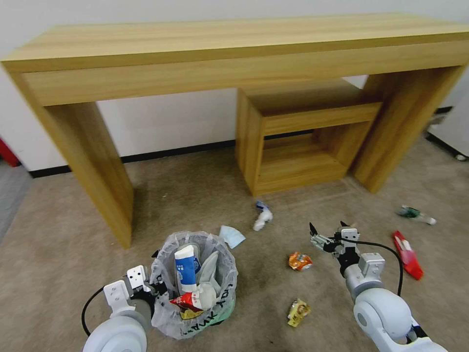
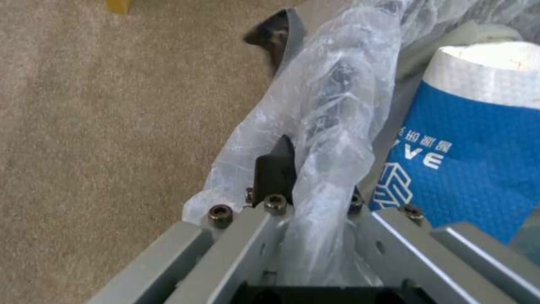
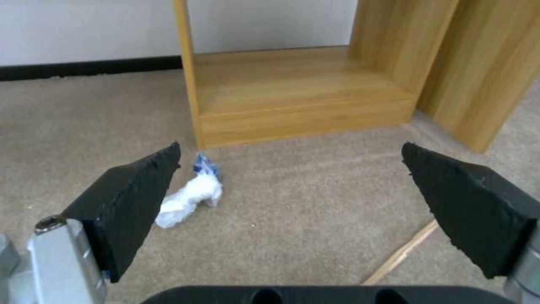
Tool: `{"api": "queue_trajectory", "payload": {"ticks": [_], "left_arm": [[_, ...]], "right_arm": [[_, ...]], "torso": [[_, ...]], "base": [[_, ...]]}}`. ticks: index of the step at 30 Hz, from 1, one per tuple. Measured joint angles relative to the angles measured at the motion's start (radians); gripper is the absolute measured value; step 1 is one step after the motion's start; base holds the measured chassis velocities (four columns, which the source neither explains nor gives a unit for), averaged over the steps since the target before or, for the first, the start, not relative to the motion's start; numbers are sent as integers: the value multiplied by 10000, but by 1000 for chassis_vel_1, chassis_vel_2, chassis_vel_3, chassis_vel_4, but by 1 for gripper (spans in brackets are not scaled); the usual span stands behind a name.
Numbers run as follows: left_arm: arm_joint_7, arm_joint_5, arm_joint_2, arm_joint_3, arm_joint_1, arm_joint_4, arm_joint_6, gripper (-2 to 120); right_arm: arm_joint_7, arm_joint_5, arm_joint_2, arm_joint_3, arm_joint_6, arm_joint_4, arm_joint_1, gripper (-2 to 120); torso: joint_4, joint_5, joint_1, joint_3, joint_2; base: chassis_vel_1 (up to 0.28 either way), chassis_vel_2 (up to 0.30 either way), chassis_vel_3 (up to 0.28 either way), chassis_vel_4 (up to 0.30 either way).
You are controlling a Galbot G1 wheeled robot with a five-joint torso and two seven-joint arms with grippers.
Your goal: Pick up the trash bin and place the garbage on the floor into it.
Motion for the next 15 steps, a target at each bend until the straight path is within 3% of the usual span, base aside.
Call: {"api": "queue_trajectory", "payload": {"ticks": [15], "left_arm": [[-165,-311,161,-314,113,-211,-100,1]], "right_arm": [[-426,101,104,-117,126,170,-55,100]], "torso": [[3,-1,0,0,1]], "base": [[0,0,0,0]]}}
